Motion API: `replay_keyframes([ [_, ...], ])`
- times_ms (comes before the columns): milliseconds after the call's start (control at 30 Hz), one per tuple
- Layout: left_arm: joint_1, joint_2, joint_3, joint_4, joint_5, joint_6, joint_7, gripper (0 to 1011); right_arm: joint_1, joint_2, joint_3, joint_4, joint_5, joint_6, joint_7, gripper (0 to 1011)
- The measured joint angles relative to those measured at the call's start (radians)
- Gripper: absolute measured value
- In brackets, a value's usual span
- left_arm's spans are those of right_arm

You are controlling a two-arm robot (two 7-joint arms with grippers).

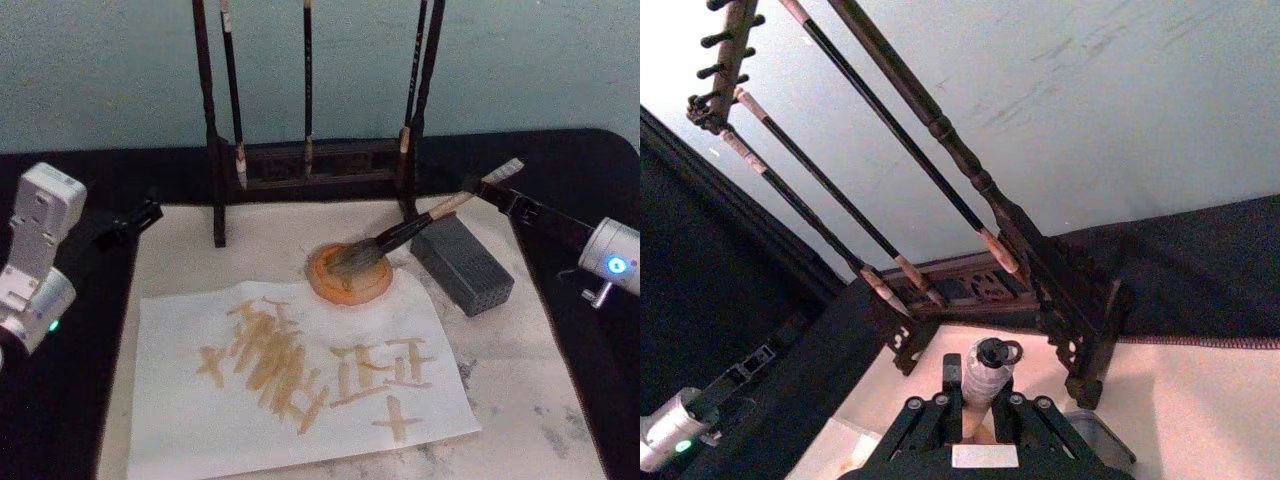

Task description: Pick up the brush from the inkstone, write on the paper, then place the brush back to its original position.

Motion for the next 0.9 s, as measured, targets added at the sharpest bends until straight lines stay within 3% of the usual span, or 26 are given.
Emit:
replay_keyframes([
  [900,0.0,0.0,0.0,0.0,0.0,0.0,0.0,1002,-0.007,0.006,0.009,0.004,-0.008,0.024,-0.022,163],
])
